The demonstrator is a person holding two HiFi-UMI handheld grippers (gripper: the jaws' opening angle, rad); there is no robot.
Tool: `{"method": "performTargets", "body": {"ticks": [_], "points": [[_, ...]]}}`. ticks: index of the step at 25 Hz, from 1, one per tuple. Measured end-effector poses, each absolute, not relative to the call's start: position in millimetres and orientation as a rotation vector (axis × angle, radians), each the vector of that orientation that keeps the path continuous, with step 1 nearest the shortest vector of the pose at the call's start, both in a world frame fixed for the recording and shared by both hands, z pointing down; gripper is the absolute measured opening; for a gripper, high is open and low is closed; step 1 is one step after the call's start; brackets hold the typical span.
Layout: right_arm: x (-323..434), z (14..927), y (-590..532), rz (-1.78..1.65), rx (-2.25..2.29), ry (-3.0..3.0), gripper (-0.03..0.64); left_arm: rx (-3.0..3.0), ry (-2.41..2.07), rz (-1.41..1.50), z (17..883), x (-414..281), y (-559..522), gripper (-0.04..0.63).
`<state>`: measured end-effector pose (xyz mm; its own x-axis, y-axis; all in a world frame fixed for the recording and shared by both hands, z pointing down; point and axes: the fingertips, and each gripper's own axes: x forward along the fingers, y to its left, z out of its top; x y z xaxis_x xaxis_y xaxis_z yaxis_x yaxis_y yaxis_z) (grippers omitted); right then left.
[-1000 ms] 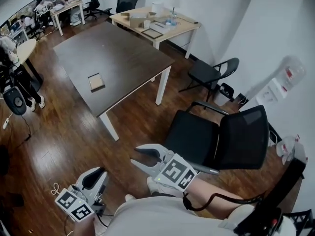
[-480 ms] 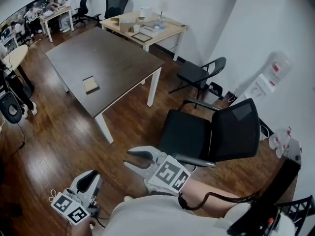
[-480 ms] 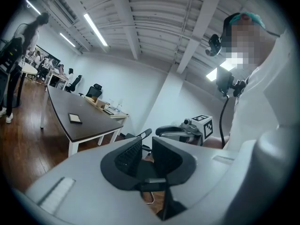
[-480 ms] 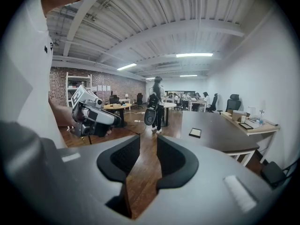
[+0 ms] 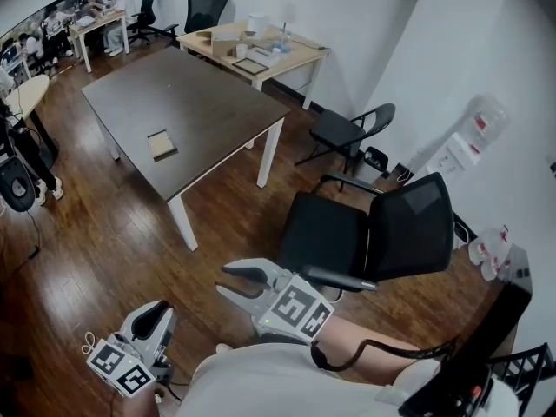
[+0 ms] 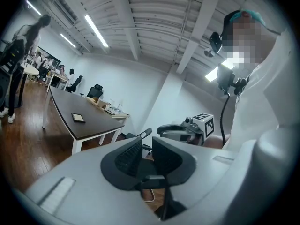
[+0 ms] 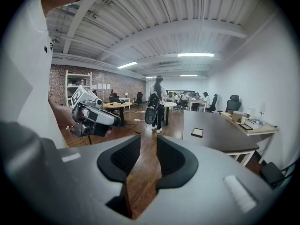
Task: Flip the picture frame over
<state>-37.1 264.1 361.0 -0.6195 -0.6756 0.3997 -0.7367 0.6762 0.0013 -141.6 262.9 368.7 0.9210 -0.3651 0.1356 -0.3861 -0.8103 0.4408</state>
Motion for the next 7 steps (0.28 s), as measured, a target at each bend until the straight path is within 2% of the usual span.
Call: {"method": "performTargets", "body": {"ticks": [7], "points": [[-49.4,363.3,271.3,0.258,1.113,-2.538,0.112,2.607,-0.558,0.054,373.7,-156.2,266.1,0.064]]}}
